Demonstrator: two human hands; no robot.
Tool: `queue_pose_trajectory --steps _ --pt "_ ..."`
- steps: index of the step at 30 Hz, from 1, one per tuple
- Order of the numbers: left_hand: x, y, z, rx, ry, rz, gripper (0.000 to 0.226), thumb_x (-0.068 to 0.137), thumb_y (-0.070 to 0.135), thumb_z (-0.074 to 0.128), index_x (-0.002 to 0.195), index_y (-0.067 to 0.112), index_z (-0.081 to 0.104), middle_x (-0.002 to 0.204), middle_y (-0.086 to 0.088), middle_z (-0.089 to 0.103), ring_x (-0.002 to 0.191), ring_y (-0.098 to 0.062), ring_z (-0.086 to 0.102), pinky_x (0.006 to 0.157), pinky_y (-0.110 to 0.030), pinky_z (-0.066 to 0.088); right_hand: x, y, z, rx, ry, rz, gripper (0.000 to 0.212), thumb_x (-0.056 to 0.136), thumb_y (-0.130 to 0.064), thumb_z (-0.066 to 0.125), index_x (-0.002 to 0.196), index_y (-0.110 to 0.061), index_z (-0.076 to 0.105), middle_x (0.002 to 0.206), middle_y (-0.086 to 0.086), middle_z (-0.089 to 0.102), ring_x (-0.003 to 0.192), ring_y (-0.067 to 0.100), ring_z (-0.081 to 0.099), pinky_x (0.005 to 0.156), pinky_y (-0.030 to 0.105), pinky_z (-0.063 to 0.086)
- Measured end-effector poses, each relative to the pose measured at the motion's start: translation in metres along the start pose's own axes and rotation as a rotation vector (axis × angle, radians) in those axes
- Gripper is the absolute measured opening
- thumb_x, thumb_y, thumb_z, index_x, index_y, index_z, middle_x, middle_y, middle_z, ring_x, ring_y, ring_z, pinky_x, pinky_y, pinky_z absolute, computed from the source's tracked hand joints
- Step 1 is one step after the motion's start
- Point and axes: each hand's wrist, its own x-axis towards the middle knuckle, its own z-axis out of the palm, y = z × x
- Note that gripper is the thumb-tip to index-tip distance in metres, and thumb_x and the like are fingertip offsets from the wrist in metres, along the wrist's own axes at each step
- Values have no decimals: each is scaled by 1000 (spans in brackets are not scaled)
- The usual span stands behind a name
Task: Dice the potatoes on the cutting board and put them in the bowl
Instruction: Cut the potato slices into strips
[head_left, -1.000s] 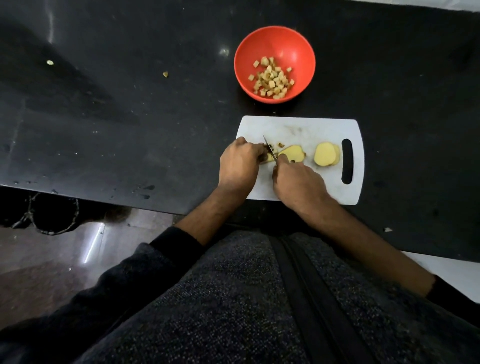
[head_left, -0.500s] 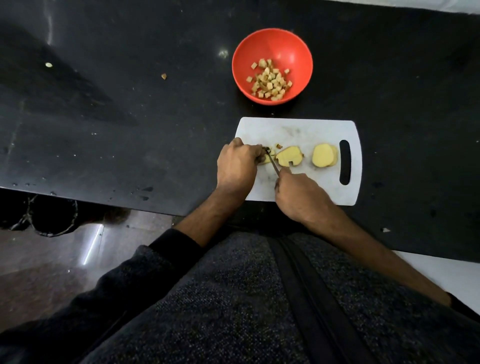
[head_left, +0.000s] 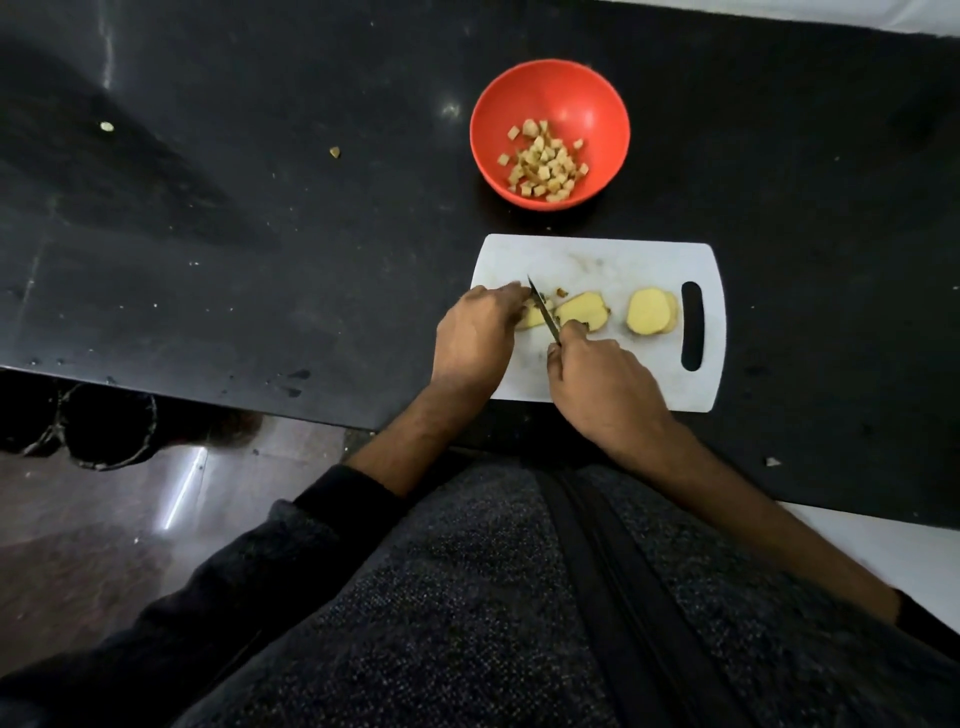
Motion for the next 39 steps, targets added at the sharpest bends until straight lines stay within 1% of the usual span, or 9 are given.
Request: queue_pose_trajectory --steps 3,7,10,18,21,27,30,35,39 --pt "-3 -1 -5 -8 36 -5 25 95 17 64 119 17 69 104 -6 71 95 -28 63 69 -40 53 1 -3 3 17 -7 -1 29 104 -32 35 119 -11 48 75 3 50 63 24 46 55 32 31" --pt "-1 -11 0 21 -11 3 37 88 29 74 124 20 69 125 8 67 113 -18 52 70 -40 55 1 -6 9 15 -8 -19 38 104 -31 36 132 -8 45 87 11 65 64 24 47 56 32 33" --pt "1 -15 6 18 -37 0 38 86 30 76 122 17 70 123 7 67 116 -19 50 70 -38 54 2 -5 11 5 -9 -13 40 104 -31 35 135 -7 44 88 12 66 66 25 50 57 32 32" --pt "2 -15 10 55 -36 38 20 91 20 69 109 16 76 114 3 67 110 -20 52 68 -39 54 1 -5 15 3 -47 -13 37 104 -28 35 134 -7 42 82 9 61 64 26 49 54 33 33" --pt "4 -12 10 50 -30 19 17 91 16 68 105 14 78 106 0 65 107 -20 52 66 -39 52 -1 -4 15 -27 -57 -32 33 102 -21 36 130 -6 40 91 15 66 76 34 62 56 35 34" --pt "10 -4 7 103 -34 -11 18 91 9 68 106 13 77 104 -4 64 107 -22 53 65 -32 43 1 -1 18 -71 5 -41 35 103 -20 37 135 -7 39 94 15 69 81 35 67 56 35 34" --pt "11 -4 7 96 -50 -18 19 91 8 67 106 13 77 106 -4 64 107 -22 54 68 -35 48 3 1 18 -47 -11 -39 32 104 -23 35 132 -8 40 94 15 68 79 34 65 57 35 34" --pt "13 -3 7 53 -66 -33 22 89 1 66 106 10 76 105 -6 63 91 -24 61 71 -35 51 6 -1 16 26 -72 -11 27 103 -23 37 125 -9 44 94 14 66 68 27 50 58 35 35" --pt "15 -3 7 45 -79 -58 18 89 3 69 102 11 77 101 -5 64 88 -23 61 67 -29 41 13 -1 23 118 -124 13 36 102 -21 38 134 -7 41 98 17 67 85 36 63 61 36 36"
